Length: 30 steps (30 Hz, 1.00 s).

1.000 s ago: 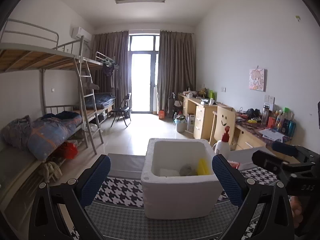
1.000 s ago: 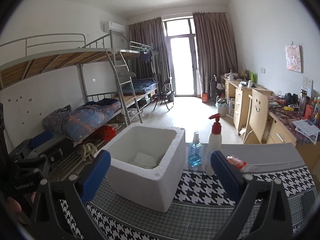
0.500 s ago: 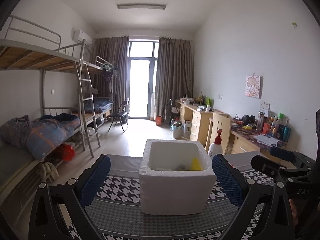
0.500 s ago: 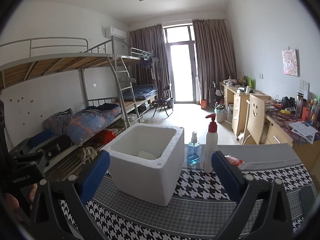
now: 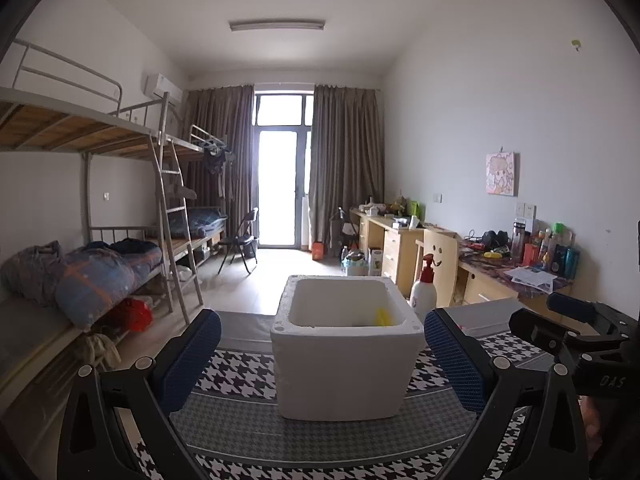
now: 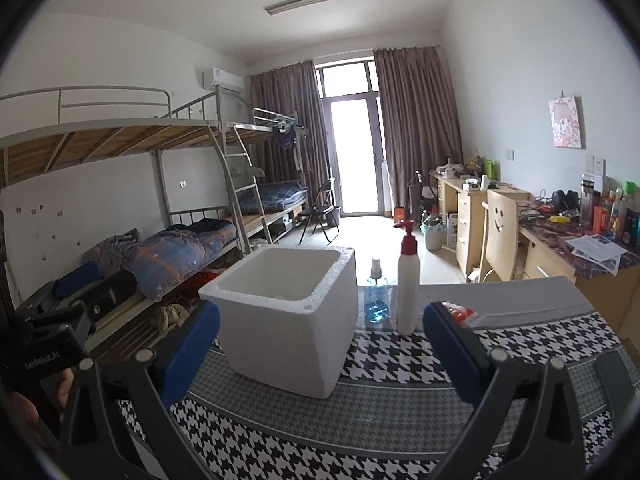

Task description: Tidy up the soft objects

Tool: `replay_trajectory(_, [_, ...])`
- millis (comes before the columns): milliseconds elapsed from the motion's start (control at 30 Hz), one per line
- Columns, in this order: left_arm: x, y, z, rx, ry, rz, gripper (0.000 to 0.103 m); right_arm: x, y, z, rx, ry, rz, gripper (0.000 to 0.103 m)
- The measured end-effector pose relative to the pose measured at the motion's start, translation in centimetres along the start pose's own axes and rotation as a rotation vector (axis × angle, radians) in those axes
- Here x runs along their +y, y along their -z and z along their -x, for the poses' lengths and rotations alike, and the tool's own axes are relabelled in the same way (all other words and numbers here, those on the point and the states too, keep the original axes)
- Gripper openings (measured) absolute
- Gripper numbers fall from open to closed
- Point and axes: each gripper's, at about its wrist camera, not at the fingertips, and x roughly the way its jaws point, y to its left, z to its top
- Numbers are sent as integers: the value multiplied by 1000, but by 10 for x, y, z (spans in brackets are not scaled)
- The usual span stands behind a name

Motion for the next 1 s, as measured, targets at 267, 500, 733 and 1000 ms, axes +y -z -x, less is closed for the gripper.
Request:
replay_trajectory(267, [-5, 11, 9, -14, 1, 5, 102, 1, 13, 13, -36, 31, 32, 102])
replay_trajectory(500, [-5, 18, 14, -12, 4, 15, 102, 7, 21, 23, -69, 25, 49, 102])
replay_trajectory(733, [-6, 25, 22, -13, 18, 13, 102, 10, 30, 27, -59, 22, 52, 102])
replay_trajectory(1000, [-7, 33, 26, -16, 33, 10, 102, 12, 39, 39, -119, 34, 65, 102])
